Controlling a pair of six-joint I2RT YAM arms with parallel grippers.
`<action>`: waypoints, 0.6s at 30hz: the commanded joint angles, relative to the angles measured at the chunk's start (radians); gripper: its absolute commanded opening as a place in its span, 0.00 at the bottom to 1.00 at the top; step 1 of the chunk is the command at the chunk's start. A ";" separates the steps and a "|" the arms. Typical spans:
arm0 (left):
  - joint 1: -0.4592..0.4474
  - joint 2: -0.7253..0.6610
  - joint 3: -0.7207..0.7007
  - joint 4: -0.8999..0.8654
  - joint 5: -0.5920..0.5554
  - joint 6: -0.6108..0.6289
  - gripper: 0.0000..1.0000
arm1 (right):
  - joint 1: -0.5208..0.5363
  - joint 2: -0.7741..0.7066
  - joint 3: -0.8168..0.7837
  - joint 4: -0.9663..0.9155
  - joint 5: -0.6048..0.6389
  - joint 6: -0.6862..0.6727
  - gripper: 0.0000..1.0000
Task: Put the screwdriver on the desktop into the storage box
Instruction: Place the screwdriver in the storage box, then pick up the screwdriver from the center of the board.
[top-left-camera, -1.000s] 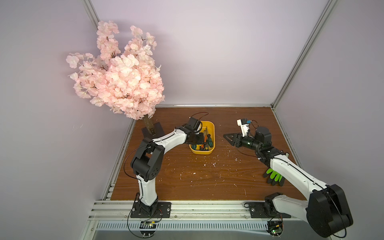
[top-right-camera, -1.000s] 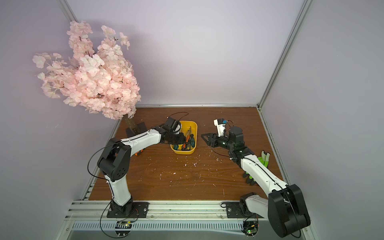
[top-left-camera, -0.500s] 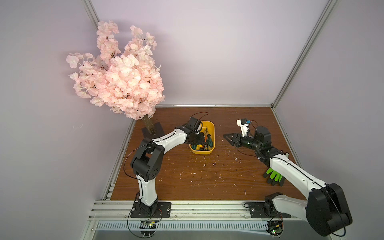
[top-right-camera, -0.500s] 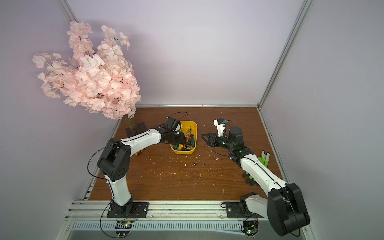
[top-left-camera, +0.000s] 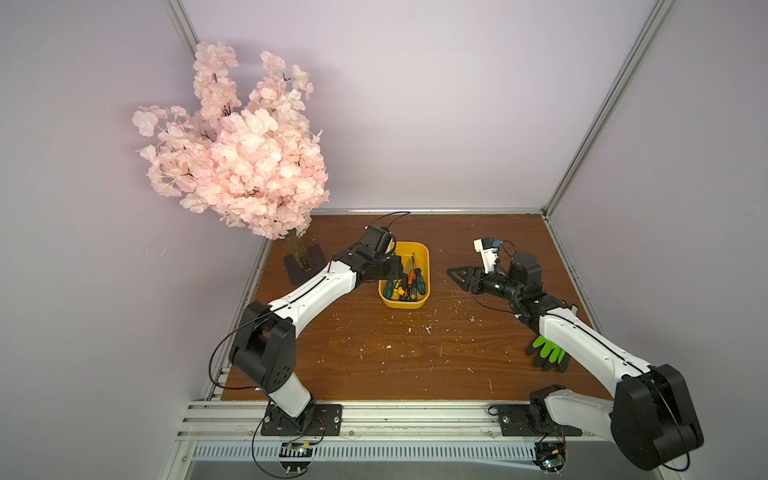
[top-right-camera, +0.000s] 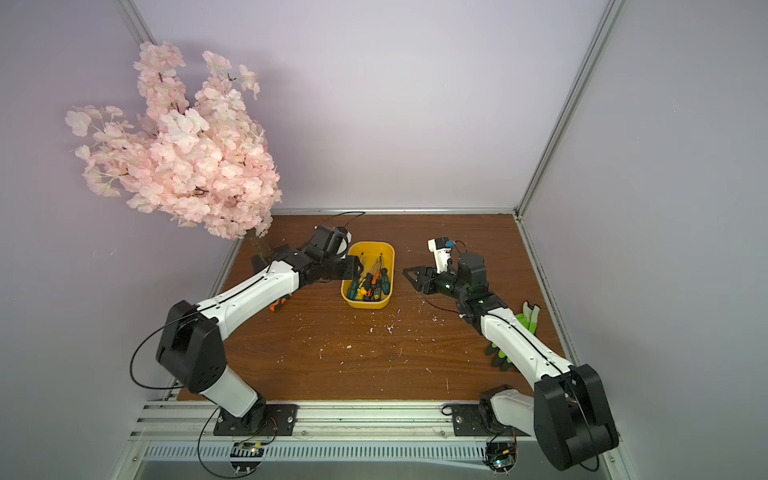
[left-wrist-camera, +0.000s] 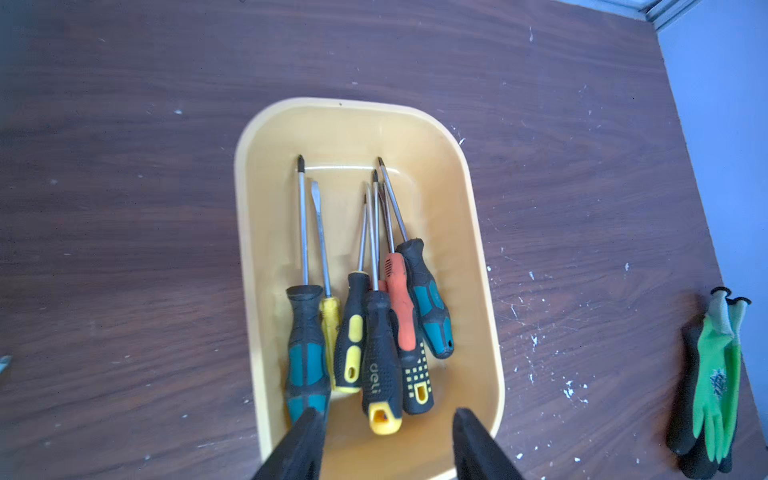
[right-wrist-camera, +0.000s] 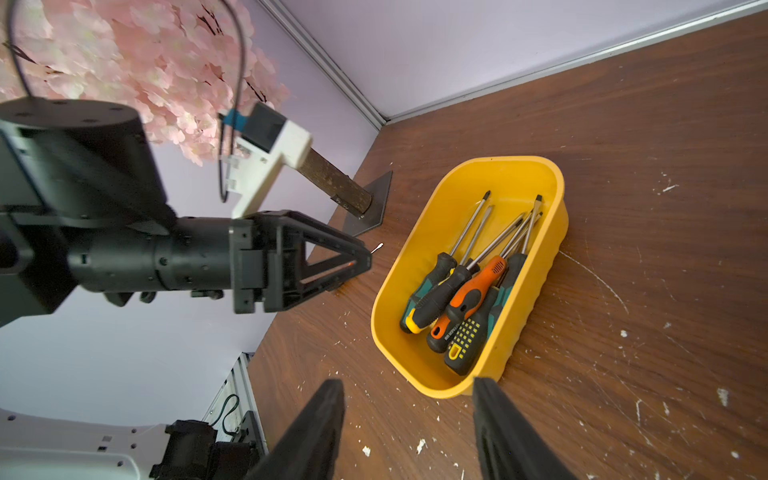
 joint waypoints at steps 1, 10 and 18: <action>0.075 -0.078 -0.089 -0.067 -0.072 0.025 0.60 | -0.002 0.016 0.018 0.030 -0.011 0.001 0.56; 0.259 -0.221 -0.260 -0.129 -0.147 0.101 0.79 | -0.003 0.045 0.009 0.068 -0.033 0.026 0.56; 0.387 -0.190 -0.287 -0.150 -0.130 0.172 0.99 | -0.002 0.026 -0.003 0.062 -0.029 0.019 0.56</action>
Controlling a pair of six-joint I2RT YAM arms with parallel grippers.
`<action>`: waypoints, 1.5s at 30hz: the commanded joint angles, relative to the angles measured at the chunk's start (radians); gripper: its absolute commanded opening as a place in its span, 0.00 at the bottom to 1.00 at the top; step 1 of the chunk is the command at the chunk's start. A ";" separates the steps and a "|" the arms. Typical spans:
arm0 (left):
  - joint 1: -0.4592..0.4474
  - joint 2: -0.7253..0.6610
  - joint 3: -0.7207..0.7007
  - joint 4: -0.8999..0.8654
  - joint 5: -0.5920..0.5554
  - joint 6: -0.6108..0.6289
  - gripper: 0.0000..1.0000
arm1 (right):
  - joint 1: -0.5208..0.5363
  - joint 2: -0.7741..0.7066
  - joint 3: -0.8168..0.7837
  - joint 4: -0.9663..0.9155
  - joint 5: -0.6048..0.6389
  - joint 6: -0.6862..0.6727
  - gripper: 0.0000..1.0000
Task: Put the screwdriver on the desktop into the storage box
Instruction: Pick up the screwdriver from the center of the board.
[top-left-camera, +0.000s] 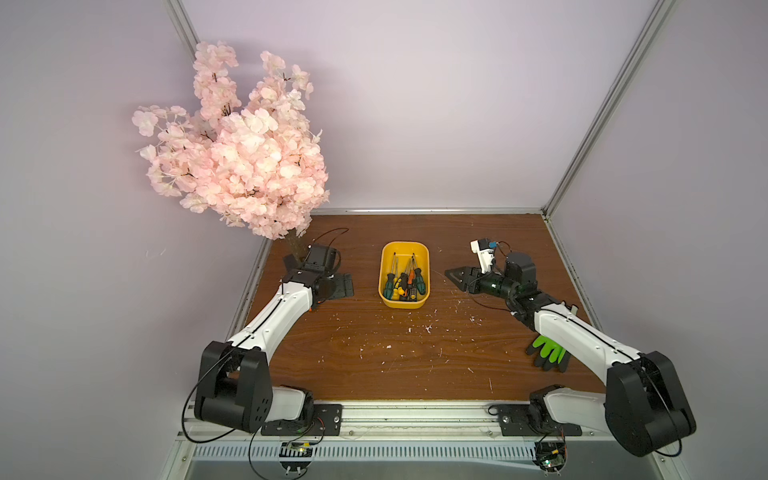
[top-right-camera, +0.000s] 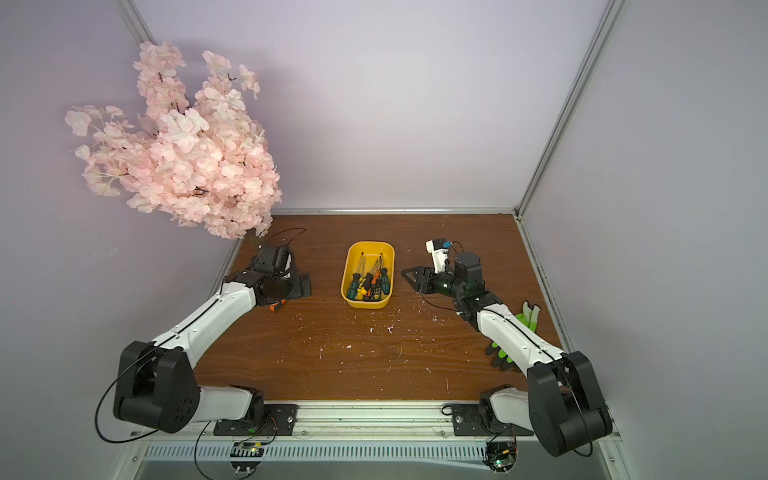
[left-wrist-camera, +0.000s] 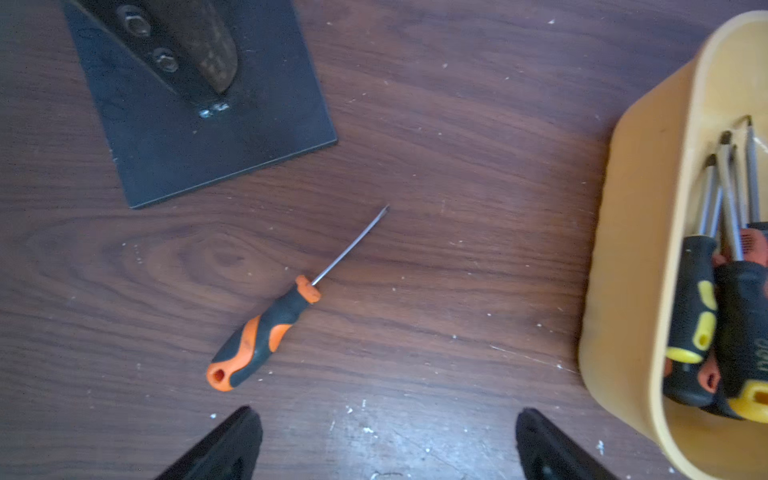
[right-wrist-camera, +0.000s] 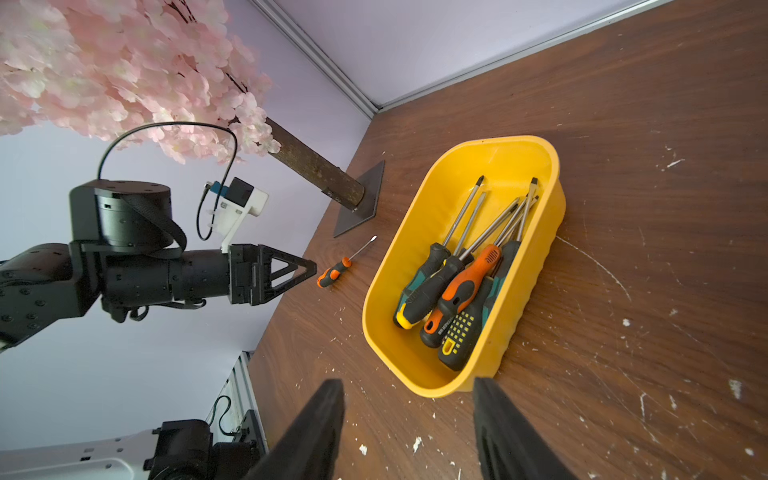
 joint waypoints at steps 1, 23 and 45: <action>0.048 0.028 0.003 -0.031 -0.010 0.053 0.99 | -0.003 -0.031 -0.008 0.037 -0.020 -0.001 0.56; 0.164 0.339 0.091 -0.030 -0.036 0.171 0.81 | -0.018 -0.094 -0.036 -0.002 -0.005 -0.031 0.56; 0.084 0.332 -0.025 -0.020 0.056 0.163 0.36 | -0.026 -0.046 -0.022 0.054 -0.017 0.013 0.56</action>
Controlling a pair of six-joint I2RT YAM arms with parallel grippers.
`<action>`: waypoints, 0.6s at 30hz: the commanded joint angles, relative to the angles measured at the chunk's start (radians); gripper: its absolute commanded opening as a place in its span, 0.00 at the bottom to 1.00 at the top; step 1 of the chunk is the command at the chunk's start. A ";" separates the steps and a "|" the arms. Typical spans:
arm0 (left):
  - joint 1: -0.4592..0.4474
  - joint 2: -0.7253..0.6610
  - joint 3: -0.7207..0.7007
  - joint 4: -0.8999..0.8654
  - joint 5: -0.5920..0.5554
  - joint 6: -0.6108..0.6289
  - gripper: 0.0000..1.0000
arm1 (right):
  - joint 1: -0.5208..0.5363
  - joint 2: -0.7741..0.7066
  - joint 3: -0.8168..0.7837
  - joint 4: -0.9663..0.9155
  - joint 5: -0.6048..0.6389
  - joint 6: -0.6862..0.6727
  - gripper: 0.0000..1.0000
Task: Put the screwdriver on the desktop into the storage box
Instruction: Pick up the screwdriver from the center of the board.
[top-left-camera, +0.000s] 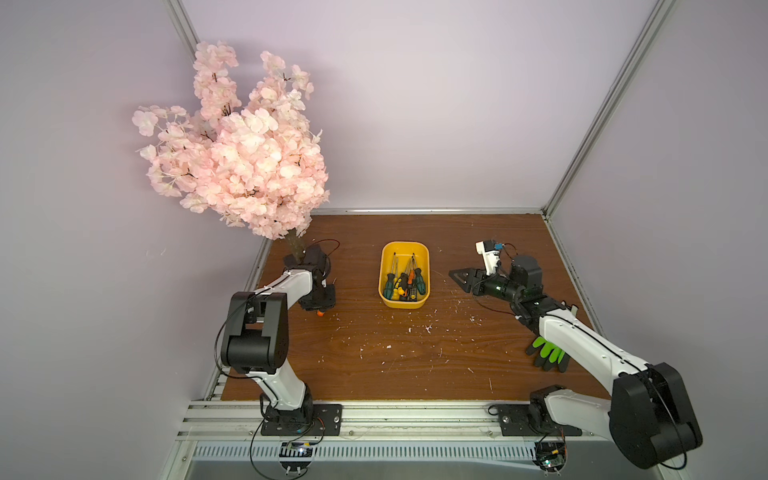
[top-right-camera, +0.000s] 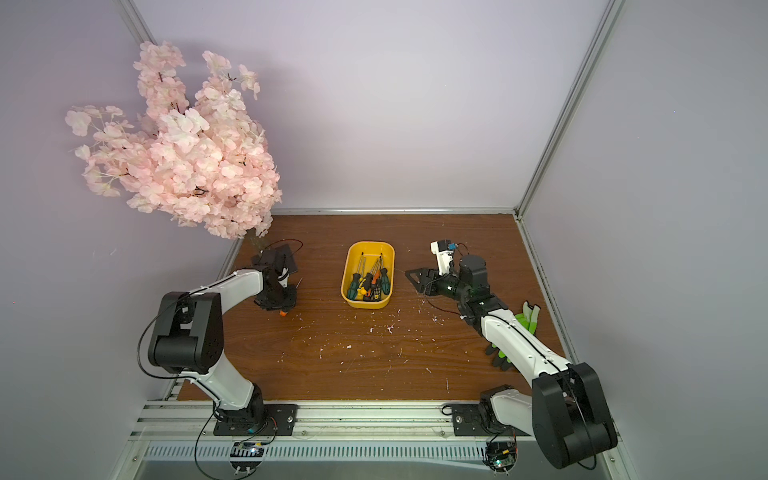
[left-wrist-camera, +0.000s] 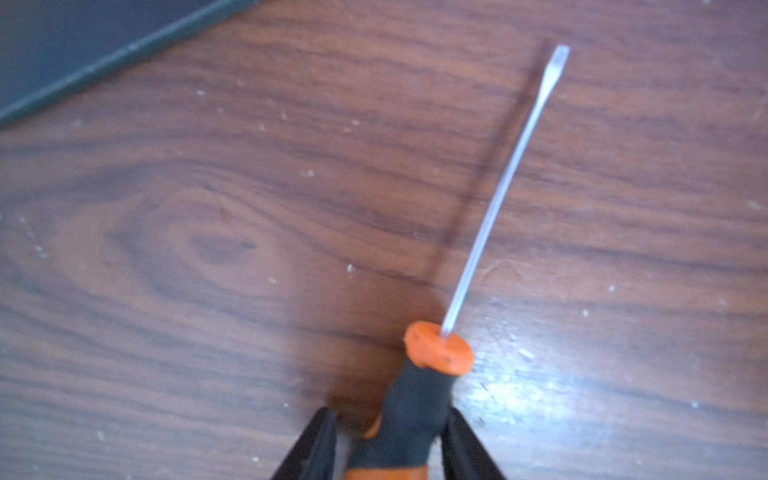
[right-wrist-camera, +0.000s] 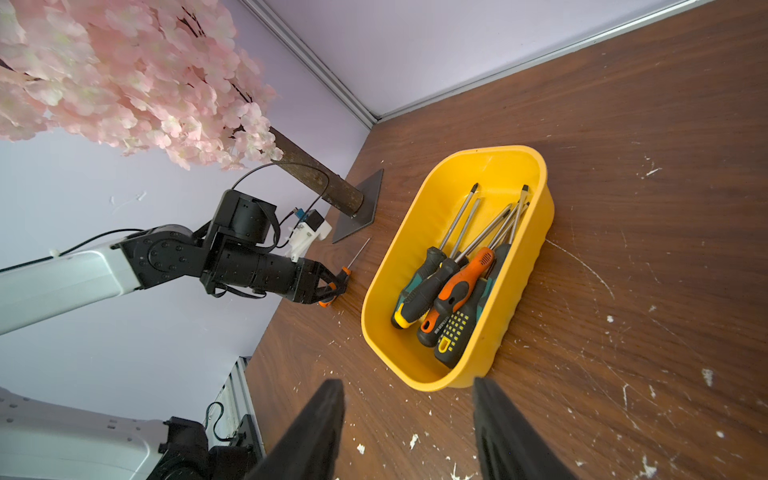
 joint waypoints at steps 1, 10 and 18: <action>-0.047 0.015 -0.035 -0.045 0.010 0.005 0.30 | -0.005 0.009 0.014 0.052 -0.019 0.014 0.56; -0.093 -0.085 -0.013 -0.045 0.123 -0.047 0.09 | -0.005 0.012 0.019 0.049 -0.014 0.019 0.56; -0.171 -0.169 0.071 -0.046 0.218 -0.110 0.06 | -0.005 0.012 0.023 0.039 -0.010 0.019 0.56</action>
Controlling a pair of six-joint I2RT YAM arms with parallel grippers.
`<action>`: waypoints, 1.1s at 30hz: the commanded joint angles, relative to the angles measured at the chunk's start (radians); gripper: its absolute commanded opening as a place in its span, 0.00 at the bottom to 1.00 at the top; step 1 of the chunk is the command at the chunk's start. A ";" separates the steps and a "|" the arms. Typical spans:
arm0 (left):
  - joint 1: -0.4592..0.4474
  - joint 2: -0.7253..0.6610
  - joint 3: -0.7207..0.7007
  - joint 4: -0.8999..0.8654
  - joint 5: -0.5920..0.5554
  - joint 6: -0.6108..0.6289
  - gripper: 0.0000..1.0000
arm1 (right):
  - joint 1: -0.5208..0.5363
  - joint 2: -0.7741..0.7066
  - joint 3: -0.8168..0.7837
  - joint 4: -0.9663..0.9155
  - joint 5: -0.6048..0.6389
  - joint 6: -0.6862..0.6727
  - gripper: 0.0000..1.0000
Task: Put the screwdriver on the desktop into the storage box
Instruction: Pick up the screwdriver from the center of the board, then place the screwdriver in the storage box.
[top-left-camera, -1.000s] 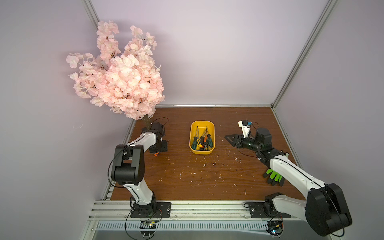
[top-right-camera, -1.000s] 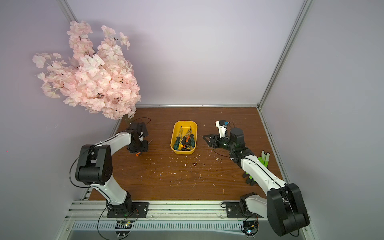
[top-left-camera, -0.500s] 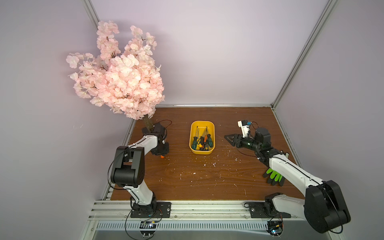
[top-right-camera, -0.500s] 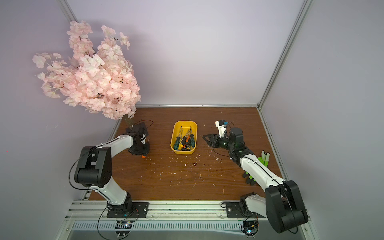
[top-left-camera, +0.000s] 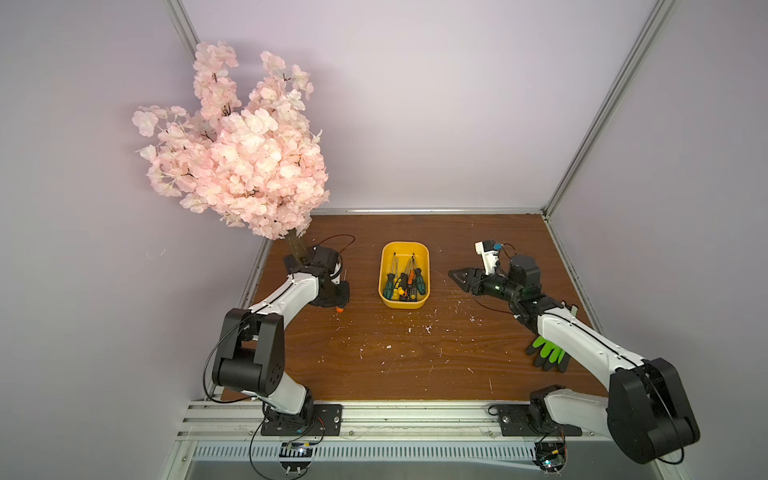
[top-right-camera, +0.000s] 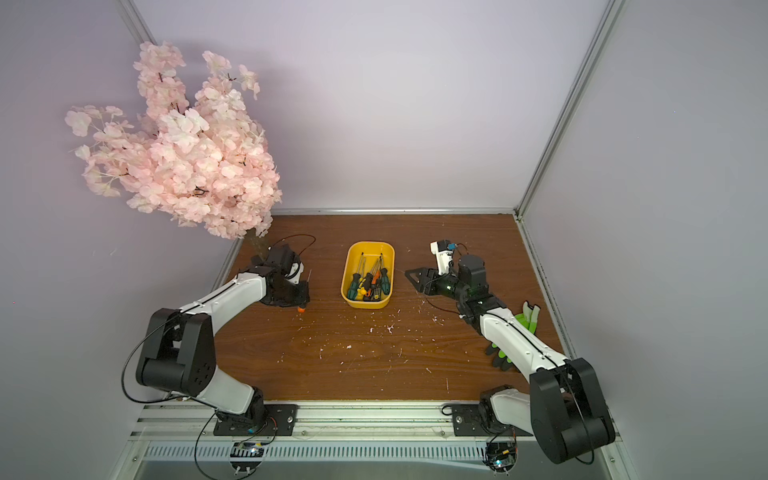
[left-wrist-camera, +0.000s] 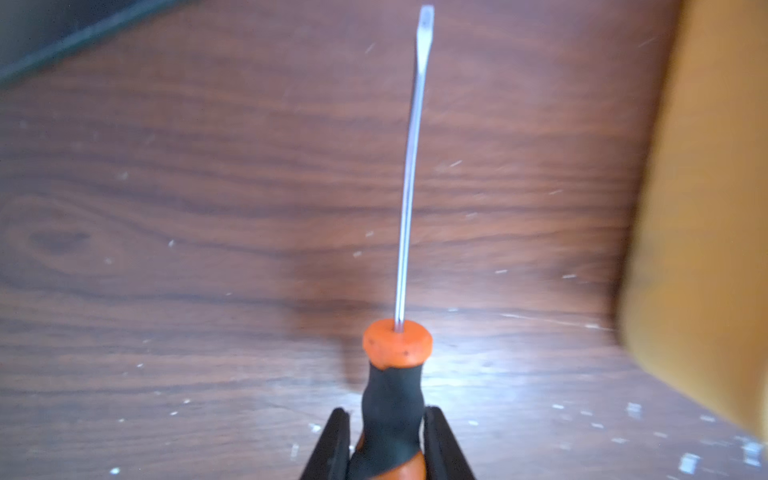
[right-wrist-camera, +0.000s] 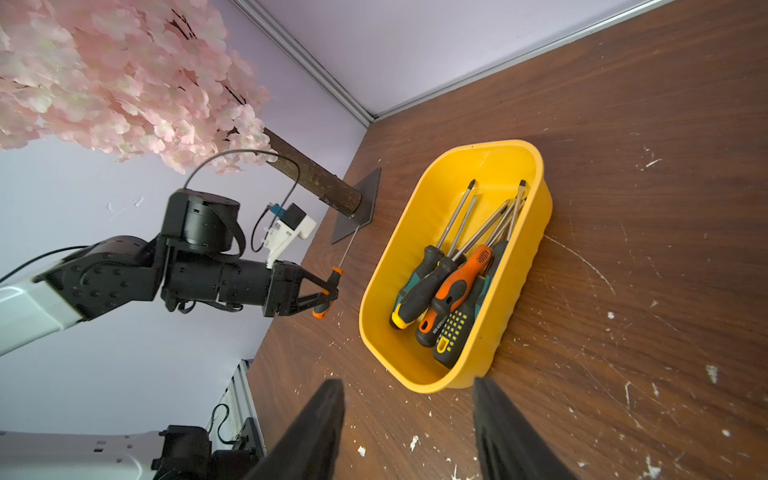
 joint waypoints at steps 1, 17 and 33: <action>-0.055 -0.027 0.060 -0.017 0.058 -0.043 0.06 | -0.005 -0.006 0.024 0.027 -0.010 0.004 0.56; -0.320 0.152 0.256 0.090 0.083 -0.204 0.05 | -0.006 -0.042 0.005 -0.002 -0.006 -0.014 0.56; -0.333 0.285 0.325 0.103 0.054 -0.203 0.06 | -0.014 -0.074 -0.010 -0.027 0.005 -0.025 0.56</action>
